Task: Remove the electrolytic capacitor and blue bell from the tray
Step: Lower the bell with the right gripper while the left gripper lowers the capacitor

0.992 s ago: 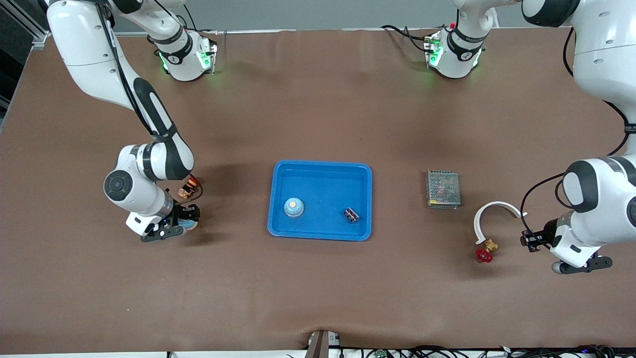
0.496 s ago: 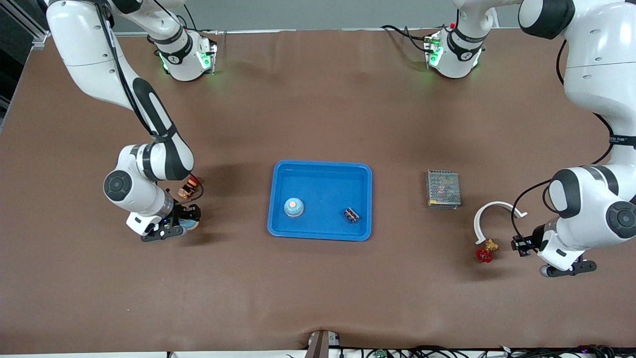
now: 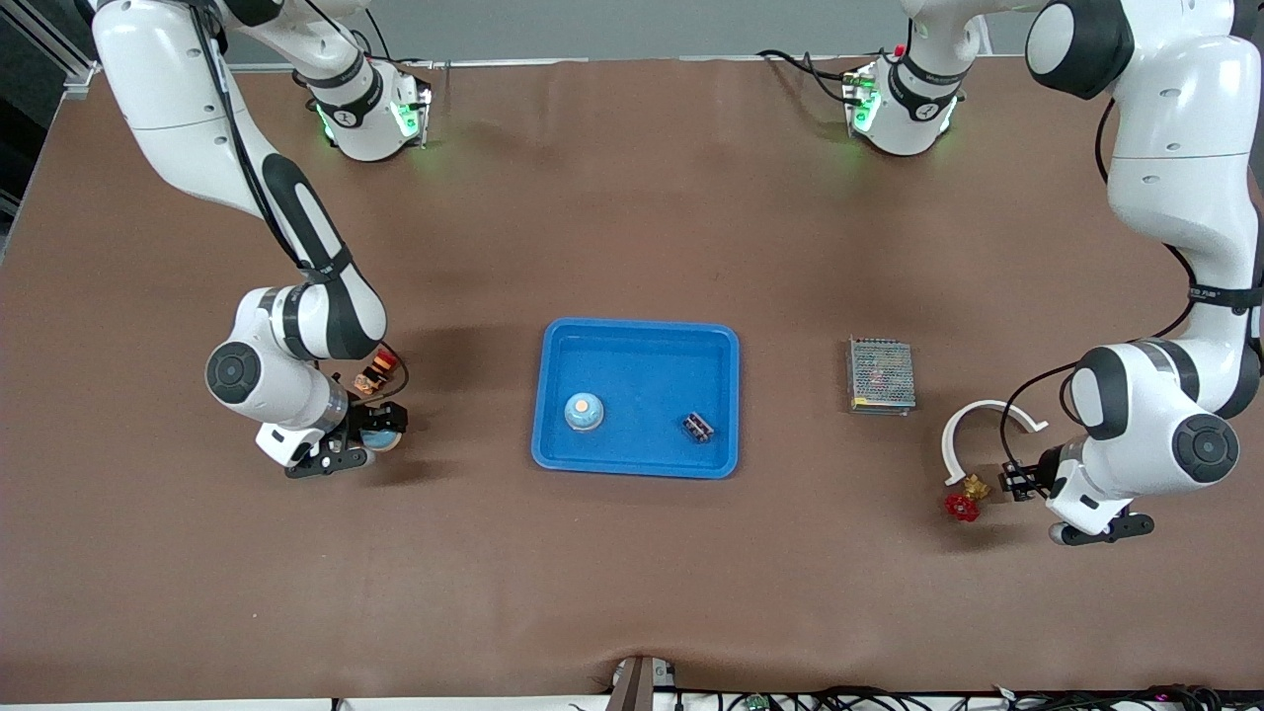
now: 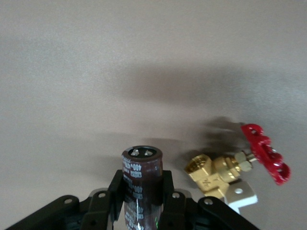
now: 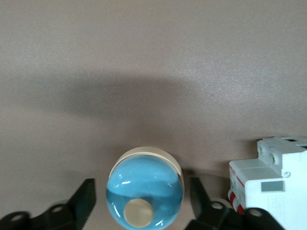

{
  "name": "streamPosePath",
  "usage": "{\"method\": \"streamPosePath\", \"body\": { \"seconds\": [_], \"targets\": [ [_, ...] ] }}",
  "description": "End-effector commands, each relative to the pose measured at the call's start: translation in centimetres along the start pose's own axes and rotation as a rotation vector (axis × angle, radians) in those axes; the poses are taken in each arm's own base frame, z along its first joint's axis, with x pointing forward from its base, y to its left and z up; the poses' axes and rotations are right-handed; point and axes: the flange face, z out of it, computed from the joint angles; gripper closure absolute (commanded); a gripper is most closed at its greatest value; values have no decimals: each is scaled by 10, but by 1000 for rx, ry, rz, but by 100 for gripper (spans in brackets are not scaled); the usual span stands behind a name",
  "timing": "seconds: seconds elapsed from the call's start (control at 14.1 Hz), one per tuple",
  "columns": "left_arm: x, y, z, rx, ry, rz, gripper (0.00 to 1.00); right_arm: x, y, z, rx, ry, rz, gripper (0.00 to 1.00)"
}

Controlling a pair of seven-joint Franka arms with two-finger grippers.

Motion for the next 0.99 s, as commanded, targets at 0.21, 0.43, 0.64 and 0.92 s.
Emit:
{"method": "streamPosePath", "body": {
  "seconds": [0.21,0.43,0.64,0.92],
  "targets": [
    [-2,-11,5,7,10,0,91,32,-13,-85,71,-78,-23,0],
    [-3,-11,10,6,3,-6,89,36,-34,-111,71,-78,54,0],
    [-3,-10,14,5,0,-7,86,34,-69,-121,64,-73,142,0],
    [-2,-10,14,6,8,-6,82,25,-142,-122,52,-73,241,0]
  ]
}}
